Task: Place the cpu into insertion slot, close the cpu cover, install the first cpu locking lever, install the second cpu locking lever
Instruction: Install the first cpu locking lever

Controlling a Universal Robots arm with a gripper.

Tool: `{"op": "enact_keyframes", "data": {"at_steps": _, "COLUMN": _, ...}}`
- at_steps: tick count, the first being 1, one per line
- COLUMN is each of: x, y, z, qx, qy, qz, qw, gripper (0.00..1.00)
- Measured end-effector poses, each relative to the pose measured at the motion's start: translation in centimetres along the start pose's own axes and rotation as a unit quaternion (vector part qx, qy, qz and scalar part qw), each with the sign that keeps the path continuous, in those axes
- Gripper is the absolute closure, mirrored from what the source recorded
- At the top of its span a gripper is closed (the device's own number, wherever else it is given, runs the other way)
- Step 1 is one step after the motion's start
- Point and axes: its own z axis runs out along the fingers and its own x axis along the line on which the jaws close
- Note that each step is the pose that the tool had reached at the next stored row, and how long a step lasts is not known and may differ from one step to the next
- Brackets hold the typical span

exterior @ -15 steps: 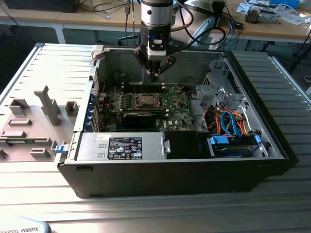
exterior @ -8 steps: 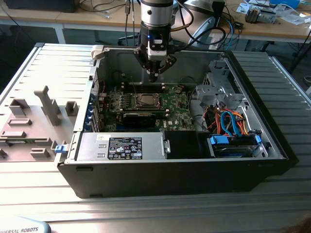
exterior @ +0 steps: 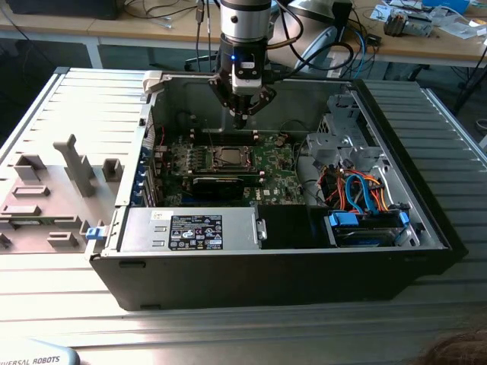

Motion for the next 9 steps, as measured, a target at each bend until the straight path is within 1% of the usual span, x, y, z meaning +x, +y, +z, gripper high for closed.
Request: {"op": "enact_keyframes", "data": {"at_steps": 9, "x": 0.0, "y": 0.0, "z": 0.0, "qx": -0.0003, "qy": -0.0001, "qz": -0.006, "qw": 1.0, "gripper": 0.89}}
